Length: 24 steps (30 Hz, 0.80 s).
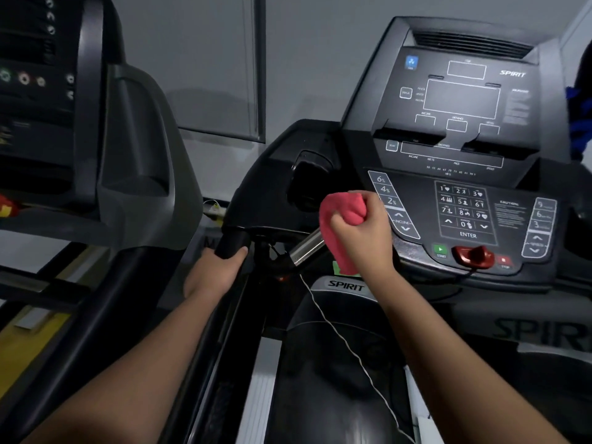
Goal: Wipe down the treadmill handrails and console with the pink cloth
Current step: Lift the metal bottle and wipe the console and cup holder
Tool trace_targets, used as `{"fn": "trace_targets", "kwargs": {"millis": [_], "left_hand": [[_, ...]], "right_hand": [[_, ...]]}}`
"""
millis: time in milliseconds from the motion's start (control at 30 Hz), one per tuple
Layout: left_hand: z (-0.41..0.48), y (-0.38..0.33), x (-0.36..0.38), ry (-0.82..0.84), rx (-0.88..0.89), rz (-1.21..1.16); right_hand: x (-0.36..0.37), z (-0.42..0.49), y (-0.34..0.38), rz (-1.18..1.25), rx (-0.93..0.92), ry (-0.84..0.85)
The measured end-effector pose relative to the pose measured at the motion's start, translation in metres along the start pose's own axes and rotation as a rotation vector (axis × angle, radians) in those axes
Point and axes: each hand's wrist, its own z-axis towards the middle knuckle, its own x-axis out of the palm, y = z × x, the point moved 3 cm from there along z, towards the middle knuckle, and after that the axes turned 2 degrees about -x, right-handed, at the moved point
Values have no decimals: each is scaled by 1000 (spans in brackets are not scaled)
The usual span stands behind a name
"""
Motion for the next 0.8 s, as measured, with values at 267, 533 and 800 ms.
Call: {"fn": "trace_targets", "kwargs": {"millis": [267, 533, 800], "left_hand": [[-1, -12, -1, -11, -25, 26], [1, -12, 1, 19, -15, -21], [-12, -12, -8, -224, 102, -97]], "right_hand": [[-5, 40, 19, -94, 425, 290], [26, 60, 58, -996, 267, 986], [28, 55, 43, -852, -42, 563]]}}
